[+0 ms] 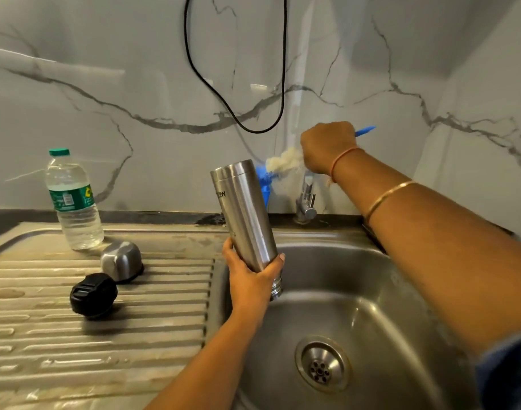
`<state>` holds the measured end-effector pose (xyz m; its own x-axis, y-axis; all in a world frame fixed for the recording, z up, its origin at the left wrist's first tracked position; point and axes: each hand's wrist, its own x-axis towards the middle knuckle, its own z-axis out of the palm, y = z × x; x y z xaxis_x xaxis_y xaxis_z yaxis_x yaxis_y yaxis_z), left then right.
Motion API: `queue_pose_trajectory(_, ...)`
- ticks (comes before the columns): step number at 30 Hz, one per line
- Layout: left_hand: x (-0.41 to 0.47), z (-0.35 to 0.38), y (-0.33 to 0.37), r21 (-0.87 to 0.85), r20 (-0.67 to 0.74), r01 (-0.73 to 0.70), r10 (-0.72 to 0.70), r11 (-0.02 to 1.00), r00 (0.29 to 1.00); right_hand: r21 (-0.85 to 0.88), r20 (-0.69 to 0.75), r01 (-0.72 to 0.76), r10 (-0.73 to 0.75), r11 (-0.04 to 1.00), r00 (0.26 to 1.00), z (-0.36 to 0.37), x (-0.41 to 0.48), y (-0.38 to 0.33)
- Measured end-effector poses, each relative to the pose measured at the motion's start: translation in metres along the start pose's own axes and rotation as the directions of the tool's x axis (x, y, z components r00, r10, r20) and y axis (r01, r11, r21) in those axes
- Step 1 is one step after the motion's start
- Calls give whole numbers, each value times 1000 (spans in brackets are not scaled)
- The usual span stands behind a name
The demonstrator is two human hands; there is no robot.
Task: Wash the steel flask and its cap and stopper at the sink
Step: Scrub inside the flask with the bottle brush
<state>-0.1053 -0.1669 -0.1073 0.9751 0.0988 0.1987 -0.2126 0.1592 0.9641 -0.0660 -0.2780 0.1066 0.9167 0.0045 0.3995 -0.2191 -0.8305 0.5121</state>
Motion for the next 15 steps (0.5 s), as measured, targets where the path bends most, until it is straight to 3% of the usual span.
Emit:
queue_pose_trajectory(6,-1,-3,2,-62,33,53,-51,997,998,239,-75,-79,99,968,992,17,-41,27)
queue_pose_trajectory(12,-8,-5,8,-114,103,226,-215,967,971,604,189,-250,168,757,967,55,-74,46)
queue_pose_trajectory(15,-11,-9,11,-141,220,328,-294,934,930,707,213,-262,156,657,964,69,-101,49)
